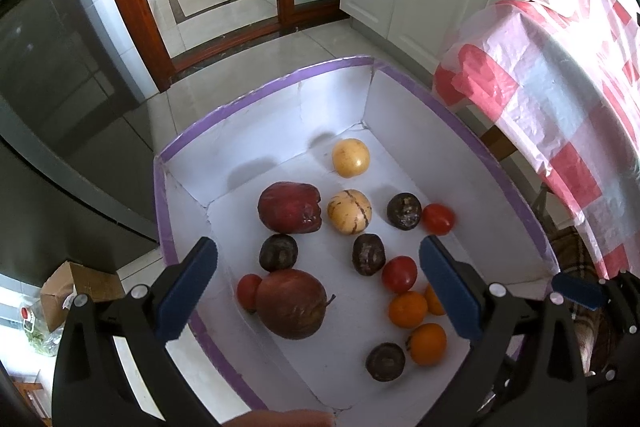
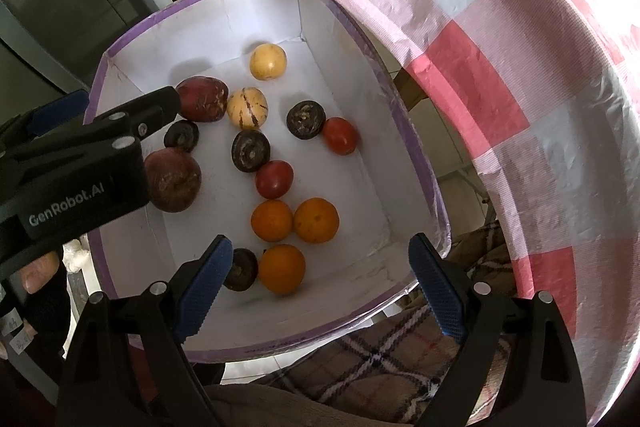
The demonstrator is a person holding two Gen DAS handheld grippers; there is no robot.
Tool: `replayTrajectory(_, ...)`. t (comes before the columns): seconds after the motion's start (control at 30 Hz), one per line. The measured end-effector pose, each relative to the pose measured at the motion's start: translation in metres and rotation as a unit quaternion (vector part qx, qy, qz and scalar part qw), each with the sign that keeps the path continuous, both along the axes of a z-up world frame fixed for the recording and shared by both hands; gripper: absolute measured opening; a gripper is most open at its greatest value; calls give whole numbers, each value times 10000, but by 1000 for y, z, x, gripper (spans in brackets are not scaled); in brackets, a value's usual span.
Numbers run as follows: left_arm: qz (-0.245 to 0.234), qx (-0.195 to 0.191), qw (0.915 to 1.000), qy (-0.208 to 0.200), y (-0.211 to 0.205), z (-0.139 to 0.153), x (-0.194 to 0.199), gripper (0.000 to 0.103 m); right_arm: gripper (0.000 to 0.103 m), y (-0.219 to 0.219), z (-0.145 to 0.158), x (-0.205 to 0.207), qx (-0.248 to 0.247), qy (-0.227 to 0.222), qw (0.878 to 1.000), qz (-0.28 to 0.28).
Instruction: Organize fruits
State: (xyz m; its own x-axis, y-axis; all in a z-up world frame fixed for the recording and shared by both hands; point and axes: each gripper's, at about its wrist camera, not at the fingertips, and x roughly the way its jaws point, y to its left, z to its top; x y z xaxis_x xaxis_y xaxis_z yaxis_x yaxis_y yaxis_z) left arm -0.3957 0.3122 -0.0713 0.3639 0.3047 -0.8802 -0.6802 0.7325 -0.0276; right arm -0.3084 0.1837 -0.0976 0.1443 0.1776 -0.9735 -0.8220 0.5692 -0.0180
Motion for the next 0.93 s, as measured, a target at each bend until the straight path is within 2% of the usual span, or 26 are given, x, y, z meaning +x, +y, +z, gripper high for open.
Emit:
replayTrajectory(0.53,44,26,10000,68,4,-2,-2,101,87,2,0,-1,22,21,10000,14)
replayTrajectory(0.8,34,383,9989,268,-1,15,1,101,87,-2,19,-3,318,42,9995,69)
replayTrajectory(0.93,-90,885,9957,257,-12,45,18,101,87,-19,50,4,777,-63,9970,-24)
